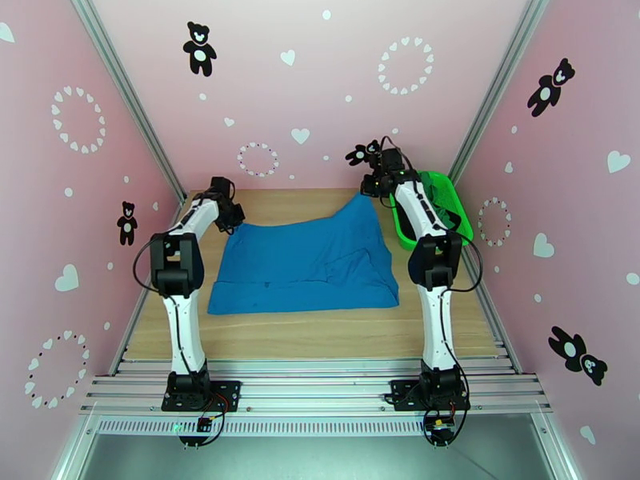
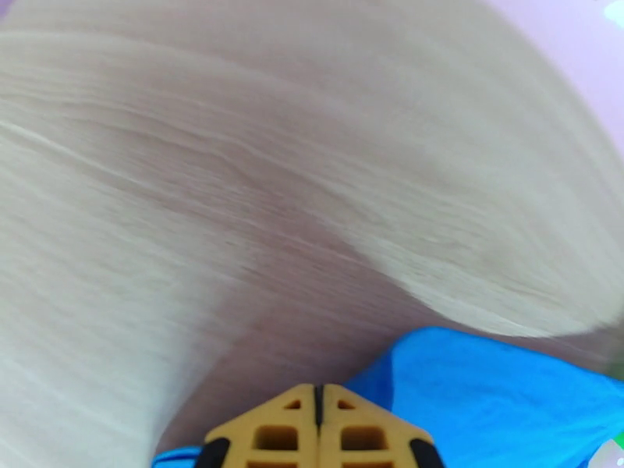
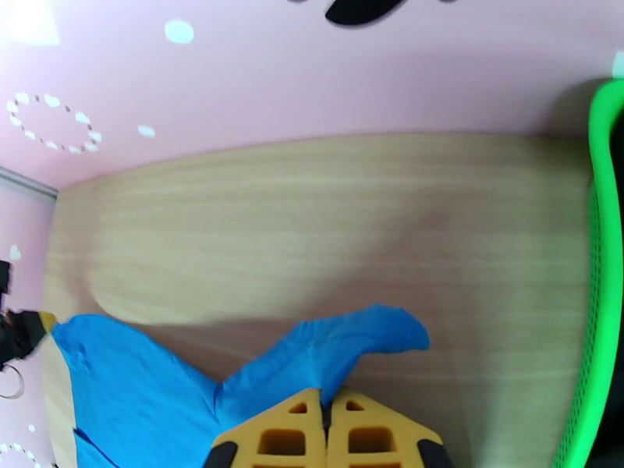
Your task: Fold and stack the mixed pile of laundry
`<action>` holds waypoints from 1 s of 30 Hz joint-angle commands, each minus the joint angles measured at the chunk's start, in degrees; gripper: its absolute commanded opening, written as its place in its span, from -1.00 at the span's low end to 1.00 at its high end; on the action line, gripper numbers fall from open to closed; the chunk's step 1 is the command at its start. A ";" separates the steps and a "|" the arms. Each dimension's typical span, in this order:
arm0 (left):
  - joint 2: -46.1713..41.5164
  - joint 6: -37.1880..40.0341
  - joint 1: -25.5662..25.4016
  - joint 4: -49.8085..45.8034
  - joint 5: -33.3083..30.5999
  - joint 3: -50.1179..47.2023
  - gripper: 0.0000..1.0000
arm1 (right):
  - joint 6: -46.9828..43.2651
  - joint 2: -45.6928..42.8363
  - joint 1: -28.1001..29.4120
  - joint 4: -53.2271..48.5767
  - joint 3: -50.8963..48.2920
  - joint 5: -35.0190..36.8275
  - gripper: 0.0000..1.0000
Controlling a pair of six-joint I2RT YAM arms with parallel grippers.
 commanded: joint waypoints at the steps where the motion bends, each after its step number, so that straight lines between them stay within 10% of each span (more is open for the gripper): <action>1: -5.22 0.44 1.00 4.49 -2.06 -4.90 -1.00 | -1.98 -6.13 -0.20 2.10 -6.46 1.33 -1.00; 30: -30.65 -2.04 1.42 12.68 -9.81 -37.77 -1.00 | -0.13 -39.71 -0.17 20.13 -61.63 2.43 -1.00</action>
